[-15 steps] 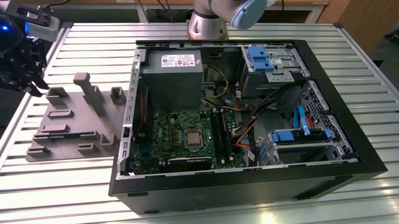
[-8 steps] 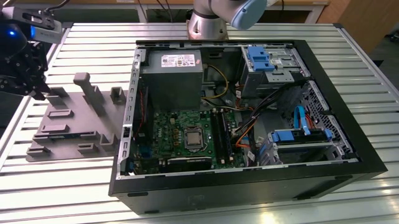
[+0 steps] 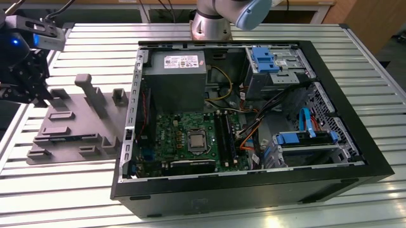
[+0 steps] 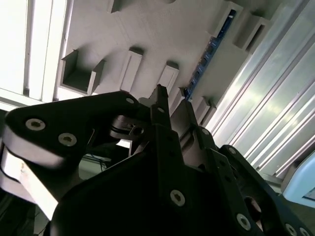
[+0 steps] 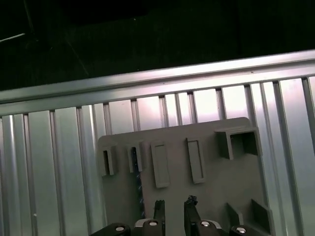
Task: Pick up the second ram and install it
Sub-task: 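Pick up the second ram and move it above second insertion slot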
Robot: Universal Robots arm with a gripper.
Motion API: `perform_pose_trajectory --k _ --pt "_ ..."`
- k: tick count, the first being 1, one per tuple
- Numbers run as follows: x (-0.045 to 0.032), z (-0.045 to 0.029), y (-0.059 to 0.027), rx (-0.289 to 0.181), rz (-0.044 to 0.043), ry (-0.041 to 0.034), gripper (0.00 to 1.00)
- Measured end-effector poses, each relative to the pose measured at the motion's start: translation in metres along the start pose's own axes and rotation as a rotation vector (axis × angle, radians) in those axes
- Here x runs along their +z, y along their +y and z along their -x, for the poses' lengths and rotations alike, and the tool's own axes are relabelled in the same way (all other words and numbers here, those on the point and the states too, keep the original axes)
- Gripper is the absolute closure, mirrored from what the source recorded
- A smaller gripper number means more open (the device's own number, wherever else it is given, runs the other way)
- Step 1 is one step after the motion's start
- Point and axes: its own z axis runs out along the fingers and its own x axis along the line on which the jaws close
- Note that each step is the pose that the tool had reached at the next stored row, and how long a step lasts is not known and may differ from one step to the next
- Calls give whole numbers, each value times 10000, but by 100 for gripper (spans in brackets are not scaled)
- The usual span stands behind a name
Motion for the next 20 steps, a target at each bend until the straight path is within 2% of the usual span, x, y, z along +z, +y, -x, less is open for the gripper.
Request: perform_pose_trajectory --k 5,11,16,19,20 --pt "52 -21 -4 -410 -2 12 70" --pt "98 -128 34 -450 -19 8 70" --pt "137 -139 32 -949 -28 20 70" --pt "157 -142 31 -1247 -73 22 69" --pt "167 -142 30 -1329 -83 23 63"
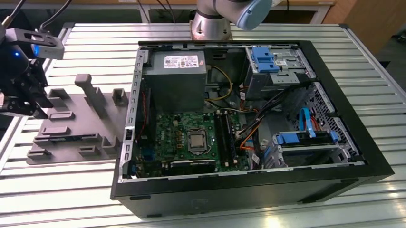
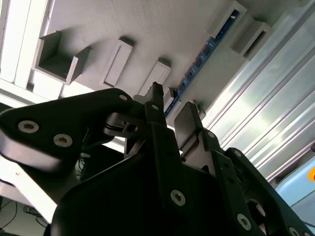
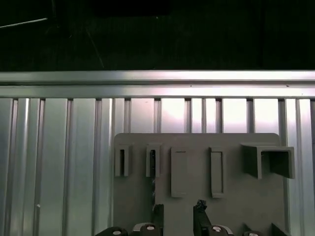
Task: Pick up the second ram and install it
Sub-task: 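Pick up the second ram and move it above second insertion slot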
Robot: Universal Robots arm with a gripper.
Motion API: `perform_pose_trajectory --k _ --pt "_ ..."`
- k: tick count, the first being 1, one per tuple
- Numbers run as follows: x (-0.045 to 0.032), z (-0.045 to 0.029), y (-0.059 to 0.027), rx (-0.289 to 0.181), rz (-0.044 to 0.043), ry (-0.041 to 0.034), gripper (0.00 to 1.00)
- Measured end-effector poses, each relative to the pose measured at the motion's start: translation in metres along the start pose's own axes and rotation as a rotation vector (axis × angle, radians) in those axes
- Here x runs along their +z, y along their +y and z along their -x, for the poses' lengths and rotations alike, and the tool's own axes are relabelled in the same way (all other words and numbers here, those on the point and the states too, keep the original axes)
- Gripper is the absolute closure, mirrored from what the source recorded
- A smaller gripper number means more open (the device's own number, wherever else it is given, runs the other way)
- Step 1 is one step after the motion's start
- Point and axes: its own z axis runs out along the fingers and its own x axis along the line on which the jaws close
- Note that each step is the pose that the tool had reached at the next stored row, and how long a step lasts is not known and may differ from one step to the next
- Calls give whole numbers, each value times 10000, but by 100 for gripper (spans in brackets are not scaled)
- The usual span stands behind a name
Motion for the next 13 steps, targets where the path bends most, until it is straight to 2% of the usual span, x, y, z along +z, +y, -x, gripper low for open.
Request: perform_pose_trajectory --k 2,7,13 --pt "19 -1 -1 -152 -17 3 63" --pt "87 -30 -2 -156 -102 2 63" --pt "163 -45 -2 23 -107 2 63"
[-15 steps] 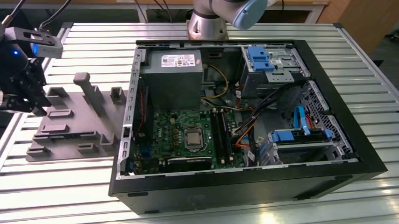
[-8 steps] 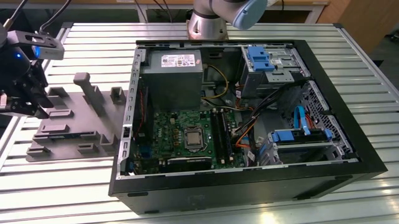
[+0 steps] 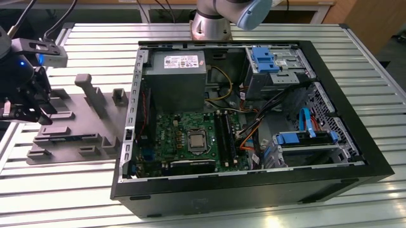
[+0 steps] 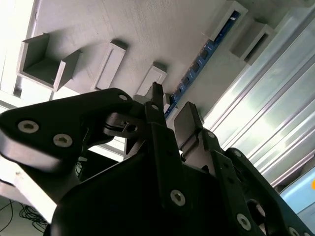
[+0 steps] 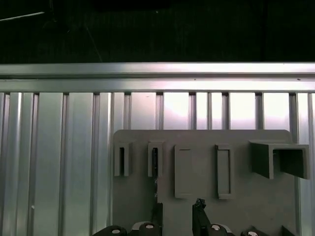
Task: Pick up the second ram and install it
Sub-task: 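Pick up the second ram and move it above second insertion slot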
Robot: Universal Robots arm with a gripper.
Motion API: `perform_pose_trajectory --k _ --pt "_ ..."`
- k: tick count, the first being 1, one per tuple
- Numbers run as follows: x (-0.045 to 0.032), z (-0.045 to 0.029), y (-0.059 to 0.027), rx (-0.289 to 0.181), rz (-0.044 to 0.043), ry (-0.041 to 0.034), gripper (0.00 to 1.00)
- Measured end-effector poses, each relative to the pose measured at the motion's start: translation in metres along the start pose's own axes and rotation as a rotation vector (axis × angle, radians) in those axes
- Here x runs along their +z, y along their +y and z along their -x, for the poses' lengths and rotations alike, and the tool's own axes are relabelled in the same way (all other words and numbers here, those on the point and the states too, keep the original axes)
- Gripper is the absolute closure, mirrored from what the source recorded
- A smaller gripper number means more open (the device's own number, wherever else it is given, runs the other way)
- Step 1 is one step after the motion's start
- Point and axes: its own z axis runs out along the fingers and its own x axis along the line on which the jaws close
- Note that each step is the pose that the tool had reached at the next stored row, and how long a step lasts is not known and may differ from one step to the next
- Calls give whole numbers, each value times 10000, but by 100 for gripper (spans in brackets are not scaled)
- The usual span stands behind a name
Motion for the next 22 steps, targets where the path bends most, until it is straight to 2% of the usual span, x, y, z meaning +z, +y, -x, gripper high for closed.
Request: perform_pose_trajectory --k 12,19,22 --pt "104 -104 -1 38 -18 4 63" --pt "125 -112 -1 38 -18 4 63" --pt "143 -113 -2 37 -63 7 63"
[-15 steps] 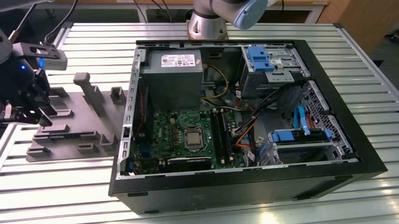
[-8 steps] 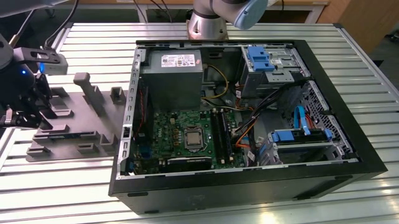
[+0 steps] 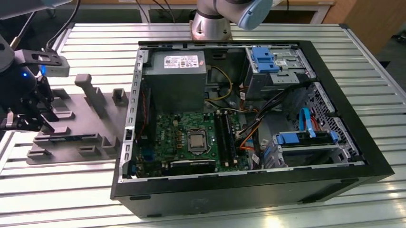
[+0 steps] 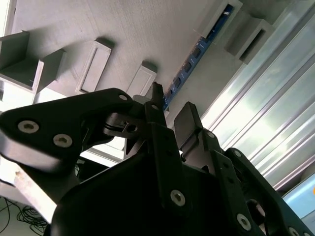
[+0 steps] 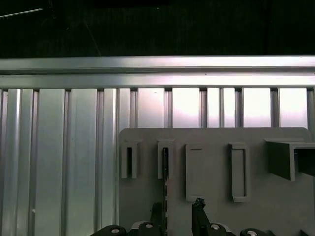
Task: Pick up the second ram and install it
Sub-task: 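Pick up the second ram and move it above second insertion slot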
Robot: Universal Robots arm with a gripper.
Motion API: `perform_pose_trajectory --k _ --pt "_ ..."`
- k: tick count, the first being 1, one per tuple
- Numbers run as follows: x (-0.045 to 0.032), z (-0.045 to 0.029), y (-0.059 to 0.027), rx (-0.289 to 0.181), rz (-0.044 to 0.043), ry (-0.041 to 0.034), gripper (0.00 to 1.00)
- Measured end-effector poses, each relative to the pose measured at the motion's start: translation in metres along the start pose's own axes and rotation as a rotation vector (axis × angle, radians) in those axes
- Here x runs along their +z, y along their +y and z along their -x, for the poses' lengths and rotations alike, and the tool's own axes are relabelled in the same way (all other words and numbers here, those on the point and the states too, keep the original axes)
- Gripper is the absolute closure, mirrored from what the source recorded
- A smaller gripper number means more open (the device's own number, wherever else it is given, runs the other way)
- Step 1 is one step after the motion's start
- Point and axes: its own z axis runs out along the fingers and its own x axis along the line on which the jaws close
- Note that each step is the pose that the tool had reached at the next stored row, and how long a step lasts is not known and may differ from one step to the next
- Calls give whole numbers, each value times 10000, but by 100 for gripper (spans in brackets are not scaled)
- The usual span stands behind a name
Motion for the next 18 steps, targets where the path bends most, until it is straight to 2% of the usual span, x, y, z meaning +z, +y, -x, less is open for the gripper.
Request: perform_pose_trajectory --k 3,9,18 --pt "29 0 0 1 -70 26 63" --pt "97 -31 0 0 -124 25 63" --pt "222 -65 1 -5 -159 26 63"
